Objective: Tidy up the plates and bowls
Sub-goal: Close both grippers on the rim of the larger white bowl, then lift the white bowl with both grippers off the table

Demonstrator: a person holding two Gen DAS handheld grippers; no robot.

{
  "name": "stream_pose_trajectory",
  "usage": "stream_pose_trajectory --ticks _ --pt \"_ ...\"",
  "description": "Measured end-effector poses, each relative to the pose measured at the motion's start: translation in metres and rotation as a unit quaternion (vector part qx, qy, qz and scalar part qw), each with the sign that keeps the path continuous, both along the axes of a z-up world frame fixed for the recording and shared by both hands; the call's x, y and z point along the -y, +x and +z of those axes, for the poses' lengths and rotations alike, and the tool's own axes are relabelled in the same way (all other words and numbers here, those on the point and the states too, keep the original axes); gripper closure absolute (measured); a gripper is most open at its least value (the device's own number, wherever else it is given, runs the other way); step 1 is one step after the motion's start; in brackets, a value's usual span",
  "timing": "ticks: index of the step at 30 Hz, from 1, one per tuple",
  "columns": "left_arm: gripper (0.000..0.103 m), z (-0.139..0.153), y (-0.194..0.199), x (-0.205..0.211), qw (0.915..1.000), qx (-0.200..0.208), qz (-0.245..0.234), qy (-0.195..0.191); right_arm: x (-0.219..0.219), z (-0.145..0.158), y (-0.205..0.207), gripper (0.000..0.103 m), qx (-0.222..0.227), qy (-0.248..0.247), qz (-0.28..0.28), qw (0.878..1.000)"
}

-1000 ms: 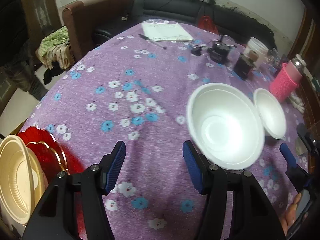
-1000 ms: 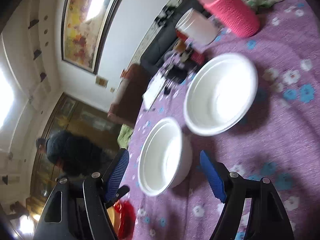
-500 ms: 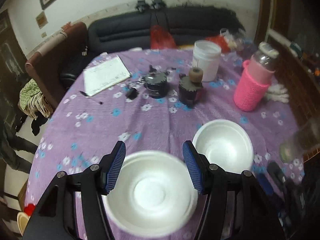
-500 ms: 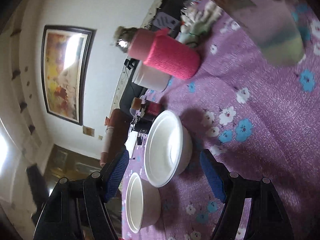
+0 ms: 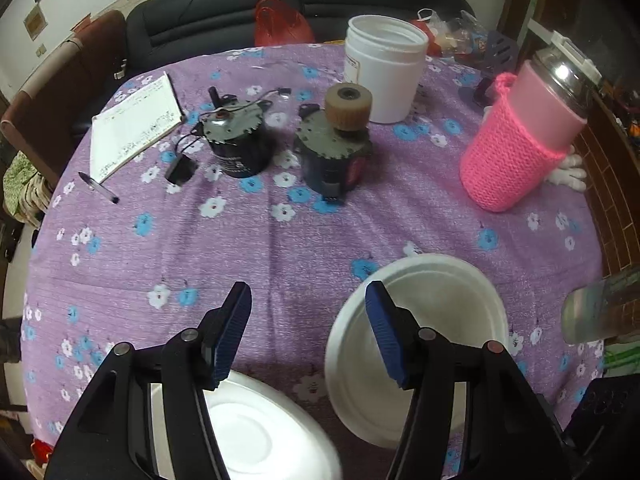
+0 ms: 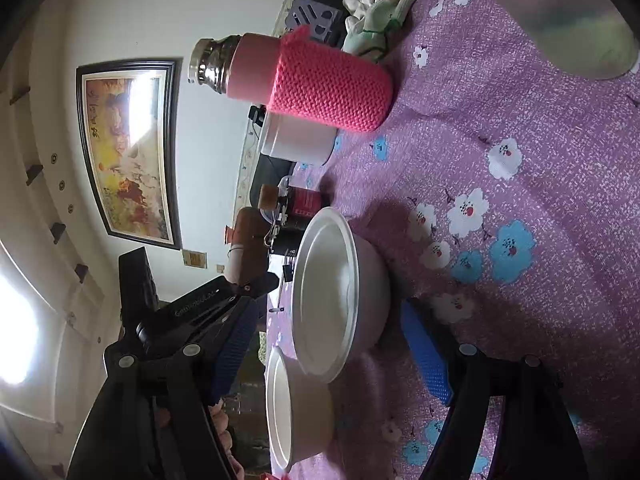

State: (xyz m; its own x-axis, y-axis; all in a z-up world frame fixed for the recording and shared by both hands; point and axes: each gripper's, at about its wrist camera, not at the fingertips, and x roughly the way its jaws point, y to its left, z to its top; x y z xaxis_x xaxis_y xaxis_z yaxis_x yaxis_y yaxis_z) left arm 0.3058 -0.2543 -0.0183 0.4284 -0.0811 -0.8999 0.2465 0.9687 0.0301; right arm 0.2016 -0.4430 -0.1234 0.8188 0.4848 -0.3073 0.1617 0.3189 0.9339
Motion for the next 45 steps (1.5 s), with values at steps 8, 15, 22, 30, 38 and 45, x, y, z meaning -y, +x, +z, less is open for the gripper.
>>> stream_pose_trajectory --ticks 8,15,22,30,38,45 --pt "0.045 -0.012 -0.005 0.011 0.9995 -0.022 -0.02 -0.014 -0.006 0.002 0.009 0.029 -0.011 -0.017 0.022 1.0" --pt "0.045 -0.011 -0.004 0.007 0.9991 -0.026 -0.019 -0.027 -0.005 0.0 0.012 0.029 -0.014 -0.005 0.032 0.999" --pt "0.045 -0.016 -0.006 0.009 0.9997 -0.008 -0.02 -0.007 -0.007 0.001 0.013 0.029 -0.021 -0.019 0.038 0.999" --pt "0.045 -0.013 -0.015 0.01 0.9979 0.058 -0.018 0.023 -0.009 0.001 0.009 0.031 -0.011 -0.028 0.014 0.999" --pt "0.045 -0.01 -0.025 0.019 0.992 0.113 -0.031 0.047 -0.017 0.011 0.006 0.029 -0.021 -0.101 -0.01 0.995" --pt "0.045 -0.009 -0.027 0.019 0.9882 0.136 -0.028 0.064 -0.02 0.013 0.004 0.029 -0.026 -0.124 -0.013 0.992"
